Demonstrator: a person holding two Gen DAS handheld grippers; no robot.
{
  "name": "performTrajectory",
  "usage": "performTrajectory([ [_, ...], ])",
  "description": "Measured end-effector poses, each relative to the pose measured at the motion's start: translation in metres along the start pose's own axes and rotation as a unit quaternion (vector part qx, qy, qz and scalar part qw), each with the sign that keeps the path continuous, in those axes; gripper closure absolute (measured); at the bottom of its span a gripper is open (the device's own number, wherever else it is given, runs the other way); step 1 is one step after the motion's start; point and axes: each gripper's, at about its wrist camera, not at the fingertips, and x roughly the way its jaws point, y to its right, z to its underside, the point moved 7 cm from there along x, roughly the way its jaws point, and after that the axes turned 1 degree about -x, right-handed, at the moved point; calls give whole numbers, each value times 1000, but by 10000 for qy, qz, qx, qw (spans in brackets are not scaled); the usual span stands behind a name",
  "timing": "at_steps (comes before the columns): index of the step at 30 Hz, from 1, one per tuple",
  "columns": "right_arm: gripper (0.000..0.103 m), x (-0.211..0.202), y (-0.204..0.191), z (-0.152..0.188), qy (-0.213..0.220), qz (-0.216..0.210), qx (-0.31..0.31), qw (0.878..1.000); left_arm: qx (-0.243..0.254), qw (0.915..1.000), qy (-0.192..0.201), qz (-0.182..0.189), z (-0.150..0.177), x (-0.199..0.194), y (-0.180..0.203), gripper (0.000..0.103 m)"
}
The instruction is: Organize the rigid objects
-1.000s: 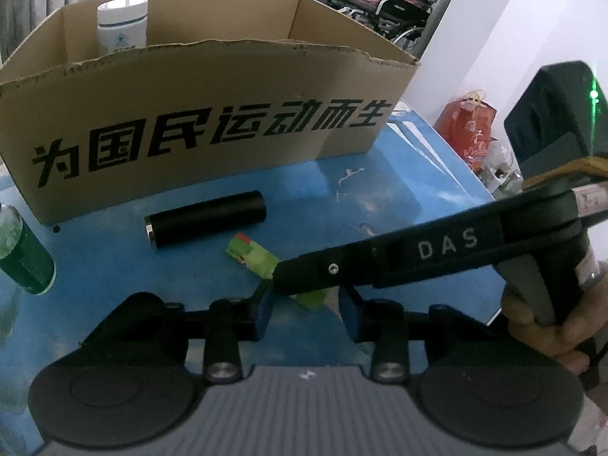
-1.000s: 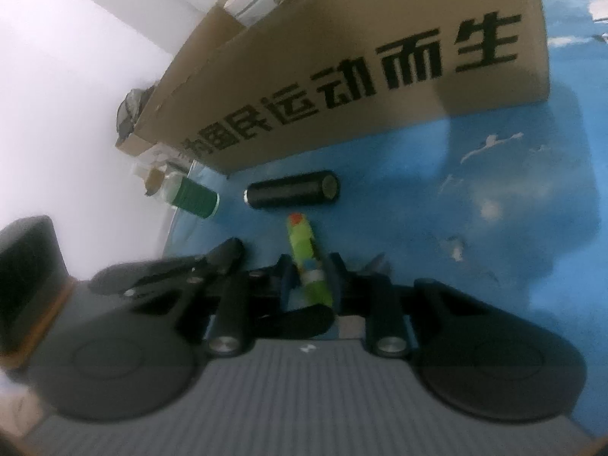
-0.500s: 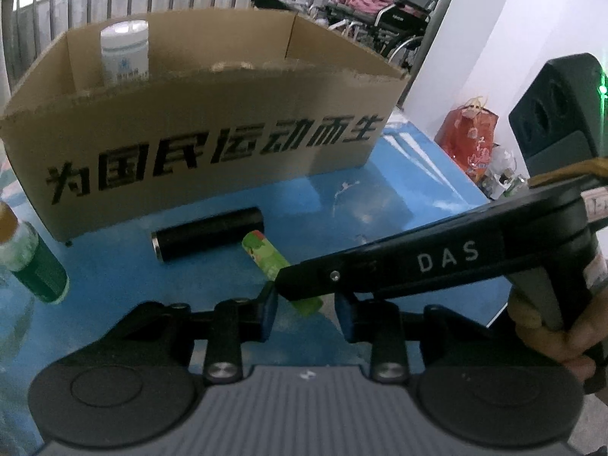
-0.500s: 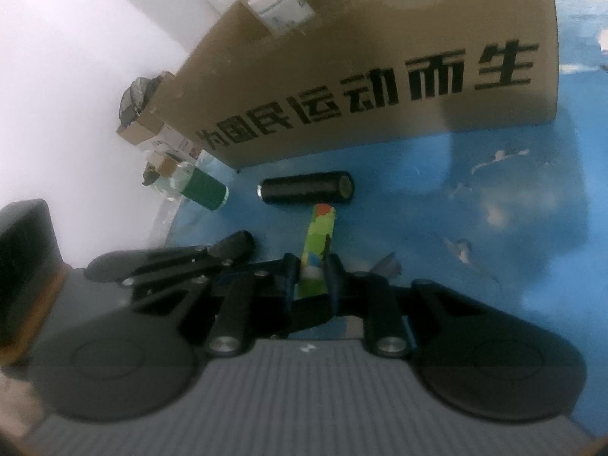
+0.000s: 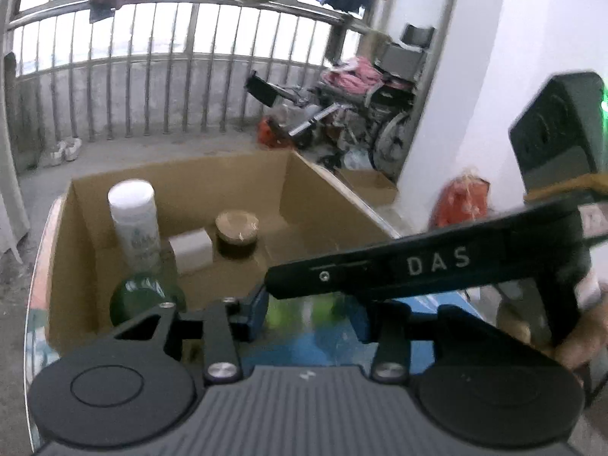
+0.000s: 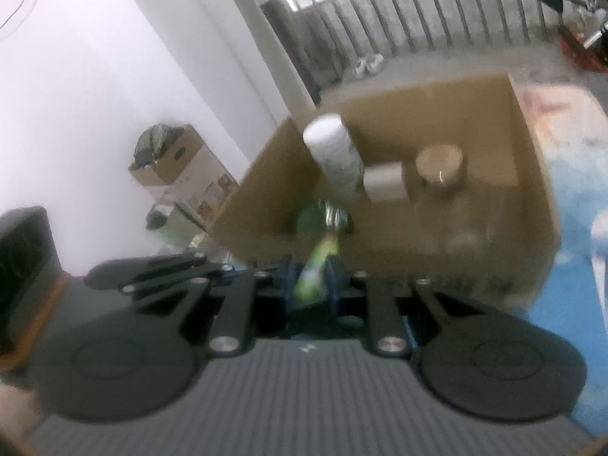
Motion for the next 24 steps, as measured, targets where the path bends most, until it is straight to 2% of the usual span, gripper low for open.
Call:
performTrajectory([
  [6,92,15,7,-38,102,47,80,9999,-141,9998,6,-123,-21,13,-13,61],
  [8,92,22,11,-43,103,11,173,9998,-303,9995,-62,-26,-21,18,-20,69],
  [10,92,26,13,-43,77,-62,320,9994,-450,9989,-111,104,-19,20,-24,71],
  [15,92,15,9,-33,124,-247,393,9988,-400,9991,-50,150,-5,4,-29,69],
  [17,92,3,11,-26,146,-264,399,9987,-404,9991,-12,136,1,-6,-32,64],
  [21,91,-14,15,-10,130,-236,412,9988,-484,9987,58,119,19,-29,-41,62],
  [24,90,-18,20,8,-18,-223,475,9986,-496,9987,-107,80,44,-43,-45,59],
])
